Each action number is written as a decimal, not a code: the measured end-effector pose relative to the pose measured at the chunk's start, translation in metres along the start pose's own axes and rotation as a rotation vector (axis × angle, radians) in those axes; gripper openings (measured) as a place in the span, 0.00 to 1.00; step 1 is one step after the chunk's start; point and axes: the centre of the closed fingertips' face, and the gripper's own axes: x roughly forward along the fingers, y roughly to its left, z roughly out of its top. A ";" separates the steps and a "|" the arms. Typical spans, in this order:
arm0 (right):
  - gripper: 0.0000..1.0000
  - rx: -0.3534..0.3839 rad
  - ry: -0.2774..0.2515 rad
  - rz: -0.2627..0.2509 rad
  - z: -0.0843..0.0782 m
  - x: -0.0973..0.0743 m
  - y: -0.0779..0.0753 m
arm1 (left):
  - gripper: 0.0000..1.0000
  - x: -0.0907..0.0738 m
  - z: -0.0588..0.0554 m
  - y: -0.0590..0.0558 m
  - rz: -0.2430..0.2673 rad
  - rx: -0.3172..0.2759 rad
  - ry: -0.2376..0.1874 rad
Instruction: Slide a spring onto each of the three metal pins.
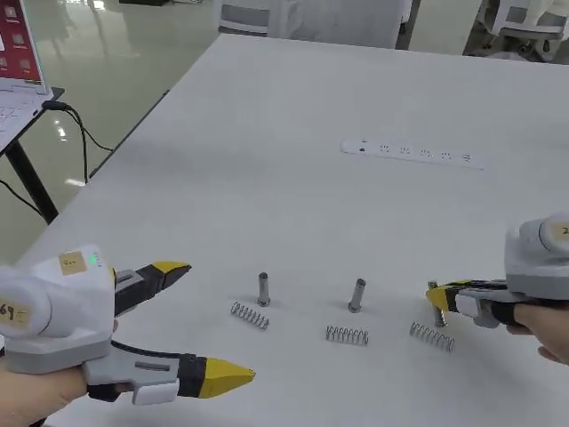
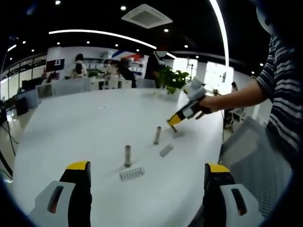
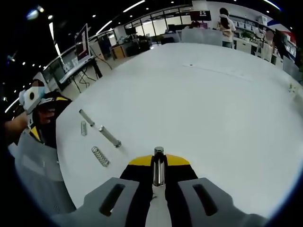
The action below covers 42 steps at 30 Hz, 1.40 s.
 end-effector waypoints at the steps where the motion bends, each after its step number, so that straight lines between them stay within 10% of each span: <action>1: 0.05 -0.002 -0.005 0.001 0.000 -0.001 0.000 | 0.97 0.000 0.000 0.000 0.001 0.001 0.000; 42: 0.05 -0.062 -0.064 -0.019 0.001 -0.008 0.002 | 0.97 0.001 0.002 -0.003 0.002 -0.009 -0.016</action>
